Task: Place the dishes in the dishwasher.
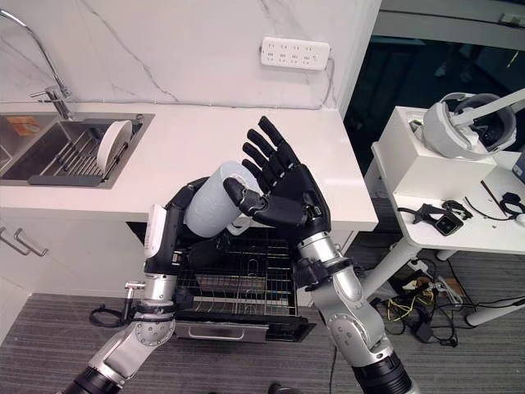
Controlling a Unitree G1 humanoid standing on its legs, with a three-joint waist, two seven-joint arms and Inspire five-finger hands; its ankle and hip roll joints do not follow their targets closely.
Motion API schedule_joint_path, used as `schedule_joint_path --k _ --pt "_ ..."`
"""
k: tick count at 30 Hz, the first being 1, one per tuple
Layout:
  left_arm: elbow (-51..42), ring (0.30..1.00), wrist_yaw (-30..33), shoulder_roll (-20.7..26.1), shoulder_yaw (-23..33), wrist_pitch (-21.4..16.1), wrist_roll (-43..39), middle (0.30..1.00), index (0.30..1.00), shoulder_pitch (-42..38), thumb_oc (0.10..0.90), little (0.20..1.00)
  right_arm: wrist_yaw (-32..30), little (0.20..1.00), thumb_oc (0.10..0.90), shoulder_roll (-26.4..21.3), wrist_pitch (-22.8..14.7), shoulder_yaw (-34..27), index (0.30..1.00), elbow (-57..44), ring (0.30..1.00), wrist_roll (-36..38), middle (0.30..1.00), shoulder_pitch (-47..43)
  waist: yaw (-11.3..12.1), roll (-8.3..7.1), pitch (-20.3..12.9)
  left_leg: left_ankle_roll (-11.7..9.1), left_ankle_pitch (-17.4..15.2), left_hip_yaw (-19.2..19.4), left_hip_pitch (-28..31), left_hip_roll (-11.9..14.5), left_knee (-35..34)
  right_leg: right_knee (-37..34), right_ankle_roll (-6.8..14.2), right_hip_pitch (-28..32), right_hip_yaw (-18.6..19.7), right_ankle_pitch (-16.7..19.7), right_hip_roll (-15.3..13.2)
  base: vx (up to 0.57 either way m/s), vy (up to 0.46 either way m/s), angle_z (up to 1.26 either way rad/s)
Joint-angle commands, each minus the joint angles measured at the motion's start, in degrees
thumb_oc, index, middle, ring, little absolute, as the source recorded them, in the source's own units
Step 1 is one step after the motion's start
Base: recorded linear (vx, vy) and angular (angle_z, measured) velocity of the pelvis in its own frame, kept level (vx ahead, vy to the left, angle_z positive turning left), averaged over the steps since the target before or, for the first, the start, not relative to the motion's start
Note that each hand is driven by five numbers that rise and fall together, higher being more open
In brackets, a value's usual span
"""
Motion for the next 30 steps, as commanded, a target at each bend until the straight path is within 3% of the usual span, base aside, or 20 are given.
schedule_joint_path --k 1,26,28,30 --pt "-6.4 0.3 1.8 1.3 2.2 -5.4 -1.6 0.3 0.3 -4.6 0.4 0.3 2.4 0.9 0.8 2.3 -3.4 -1.6 0.9 -6.4 0.9 -1.1 0.9 -6.8 0.7 -1.3 -3.0 0.4 -9.1 2.6 1.4 2.0 4.5 0.0 5.0 3.7 1.9 -5.3 -1.3 0.0 0.0 0.0" --pt "-6.8 0.3 1.1 1.5 1.6 -5.9 -1.3 0.3 0.3 -5.3 0.4 0.3 3.1 0.9 0.8 2.2 -1.0 0.2 0.9 -5.3 0.9 -2.6 0.9 -6.4 0.4 -1.45 -2.8 0.3 -8.9 4.2 1.6 2.7 4.5 0.0 5.1 3.7 1.3 -5.2 -1.8 0.0 0.0 0.0" --pt "-7.1 0.3 0.9 1.6 1.4 -5.7 -1.3 0.3 0.3 -5.2 0.4 0.3 2.3 0.3 0.4 2.1 -1.0 0.3 0.3 -5.3 0.3 -3.4 0.3 -6.5 0.4 -1.51 -2.7 0.3 -9.0 4.1 1.7 2.6 4.5 0.0 5.2 3.7 1.4 -5.2 -1.8 0.0 0.0 0.0" --pt "-7.1 0.3 1.0 1.5 1.3 -5.7 -1.0 0.3 0.3 -5.1 0.4 0.3 1.8 0.3 0.4 2.1 -1.0 0.3 0.3 -5.3 0.3 -3.9 0.3 -6.5 0.4 -1.48 -2.6 0.4 -9.0 4.1 1.7 2.6 4.5 0.0 5.2 3.7 1.4 -5.2 -1.8 0.0 0.0 0.0"
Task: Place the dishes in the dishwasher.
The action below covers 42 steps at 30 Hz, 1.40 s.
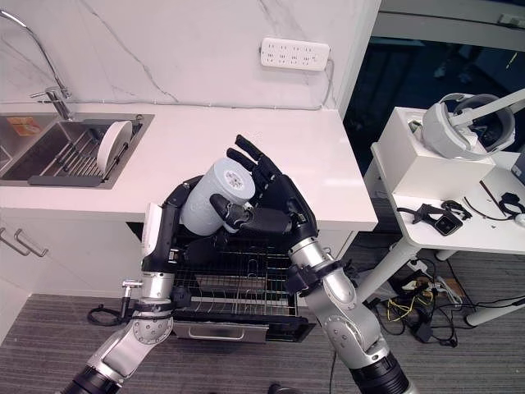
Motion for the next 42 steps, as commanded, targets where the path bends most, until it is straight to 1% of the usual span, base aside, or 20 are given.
schedule_joint_path --k 1,24,31,33,37,42 --pt "-7.1 0.3 1.7 1.5 0.9 -5.4 0.9 0.3 0.3 -5.2 0.4 0.3 1.1 0.3 0.4 2.1 -5.0 -1.9 0.3 -5.3 0.3 -0.5 0.3 -6.6 0.4 -1.38 -2.6 0.4 -9.1 4.0 1.7 2.6 4.5 -0.1 5.2 3.7 1.4 -5.2 -1.7 0.0 0.0 0.0" --pt "-7.5 0.3 1.7 1.6 0.8 -5.1 0.4 0.3 0.3 -5.4 0.4 0.3 -0.1 0.3 0.4 1.7 -5.1 -2.1 0.3 -5.7 0.3 -2.3 0.3 -6.2 0.2 -1.44 -2.4 0.4 -9.0 4.1 1.7 2.7 4.5 -0.1 5.2 3.6 1.6 -5.2 -1.7 0.0 0.0 0.0" --pt "-7.6 0.3 1.7 1.8 0.9 -5.3 0.7 0.3 0.3 -5.4 0.4 0.3 1.0 0.3 0.4 1.5 -5.2 -2.4 0.3 -5.6 0.3 -2.0 0.3 -6.0 0.2 -1.43 -2.4 0.4 -9.1 4.0 1.8 2.7 4.5 -0.1 5.2 3.7 1.6 -5.2 -1.7 0.0 0.0 0.0" --pt "-7.5 0.3 1.6 1.7 1.0 -5.4 0.7 0.3 0.3 -5.4 0.4 0.3 1.3 0.9 0.8 1.5 -5.3 -2.4 0.9 -5.5 0.9 -1.8 0.9 -6.1 0.2 -1.45 -2.5 0.3 -9.0 4.0 1.8 2.7 4.5 -0.1 5.2 3.7 1.6 -5.2 -1.7 0.0 0.0 0.0" --pt "-7.4 0.3 1.8 1.7 1.3 -5.4 0.8 0.3 0.3 -5.1 0.4 0.3 0.6 0.9 0.8 1.3 -5.5 -3.0 0.9 -5.4 0.9 -1.8 0.9 -6.0 0.2 -1.48 -2.5 0.3 -9.0 4.1 1.8 2.7 4.5 -0.1 5.1 3.7 1.6 -5.1 -1.7 0.0 0.0 0.0" --pt "-6.9 0.3 1.9 2.1 1.9 -5.9 0.7 0.3 0.3 -4.9 0.4 0.3 0.1 0.9 0.8 0.7 -6.9 -4.8 0.9 -5.3 0.9 -1.9 0.9 -5.7 0.0 -1.47 -2.5 0.3 -9.1 4.1 1.8 2.8 4.5 -0.1 5.2 3.6 1.8 -5.1 -1.6 0.0 0.0 0.0"
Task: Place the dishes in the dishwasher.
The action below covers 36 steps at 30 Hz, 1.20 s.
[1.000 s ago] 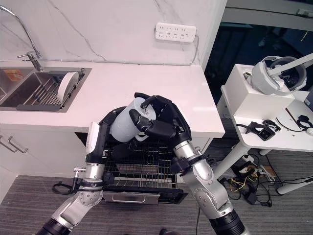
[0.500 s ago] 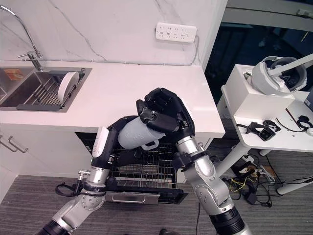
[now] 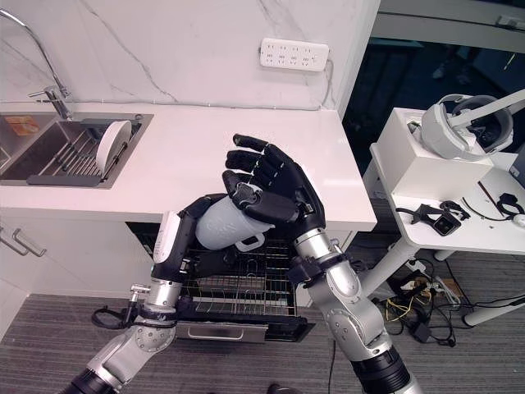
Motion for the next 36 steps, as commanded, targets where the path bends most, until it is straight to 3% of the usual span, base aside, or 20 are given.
schedule_joint_path --k 1,13,36 --pt "-6.8 0.3 3.6 -0.1 4.5 -4.9 -1.3 0.3 0.3 -5.3 0.4 0.3 1.0 0.9 0.8 0.7 -6.8 -3.0 0.9 -5.4 0.9 0.3 0.9 -3.6 0.1 -1.19 -2.5 0.3 -9.1 4.1 1.7 2.8 4.5 -0.1 5.2 3.6 1.7 -5.1 -1.6 0.0 0.0 0.0" --pt "-6.6 0.3 6.4 0.1 7.1 -4.5 -0.9 0.3 0.3 -4.6 0.4 0.3 1.4 0.9 0.8 -0.3 -7.0 -4.6 0.9 -5.3 0.9 -1.6 0.9 -1.0 -0.4 -1.09 -2.4 0.3 -9.1 4.4 1.8 2.8 4.5 -0.1 5.3 3.5 2.1 -5.0 -1.6 0.0 0.0 0.0" --pt "-6.9 0.3 7.7 0.9 9.1 -2.7 2.8 0.3 0.3 -6.0 0.4 0.3 6.7 0.9 0.8 -1.6 1.5 -0.6 0.9 -4.0 0.9 -2.5 0.9 -0.8 -0.5 -1.39 -2.5 0.1 -9.0 4.3 2.0 2.8 4.5 -0.1 5.2 3.8 2.0 -5.1 -1.5 0.0 0.0 0.0"
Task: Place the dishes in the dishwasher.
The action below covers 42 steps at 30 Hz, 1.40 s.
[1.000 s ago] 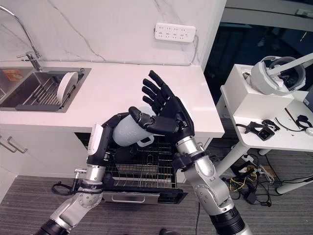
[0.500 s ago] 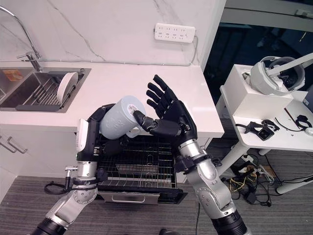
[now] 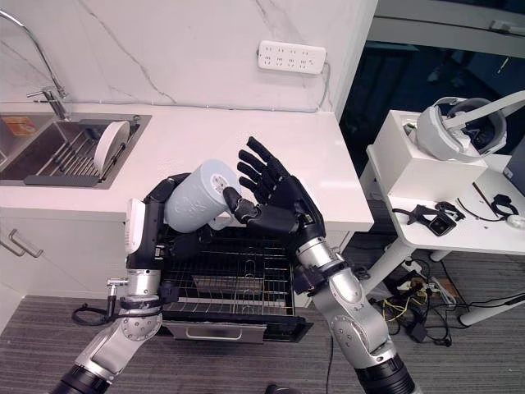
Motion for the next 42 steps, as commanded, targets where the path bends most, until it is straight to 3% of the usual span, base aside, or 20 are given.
schedule_joint_path --k 1,6,13,42 --pt "-6.8 0.3 4.9 1.0 2.4 -4.3 3.8 0.3 0.3 -6.0 0.4 0.3 3.2 0.9 0.8 -1.1 -1.3 0.2 0.9 -4.4 0.9 -1.8 0.9 -3.9 -0.3 -0.81 -2.6 0.1 -8.9 4.0 1.6 2.8 4.5 -0.4 5.2 3.7 1.8 -5.0 -1.5 0.0 0.0 0.0" --pt "-4.6 0.3 7.7 2.7 3.8 -2.3 8.0 0.3 0.3 -6.3 0.4 0.3 5.0 0.9 0.8 -2.1 -1.3 -0.4 0.9 -5.6 0.9 -0.9 0.9 -3.3 -0.7 -0.78 -2.7 0.0 -8.9 4.3 1.6 2.9 4.5 -0.4 5.2 3.6 2.1 -4.9 -1.4 0.0 0.0 0.0" --pt "-2.0 0.3 9.5 3.9 5.6 -2.2 11.3 0.3 0.3 -5.8 0.4 0.3 6.3 0.9 0.8 -2.3 -1.4 -0.5 0.9 -5.8 0.9 -1.0 0.9 -2.4 -0.9 -0.34 -3.1 -0.2 -8.8 4.5 1.7 3.1 4.5 -0.4 5.2 3.5 2.4 -4.9 -1.3 0.01 0.001 -0.01" --pt "3.3 0.3 12.6 4.3 6.6 -0.7 14.4 0.3 0.3 -4.4 0.4 0.3 7.8 0.9 0.8 -2.4 -0.2 -1.7 0.9 -6.9 0.9 -0.9 0.9 -1.7 -1.1 -0.45 -3.1 -0.5 -8.8 4.7 1.8 3.3 4.5 -0.4 5.1 3.7 2.9 -5.2 -1.0 0.0 0.0 0.0"
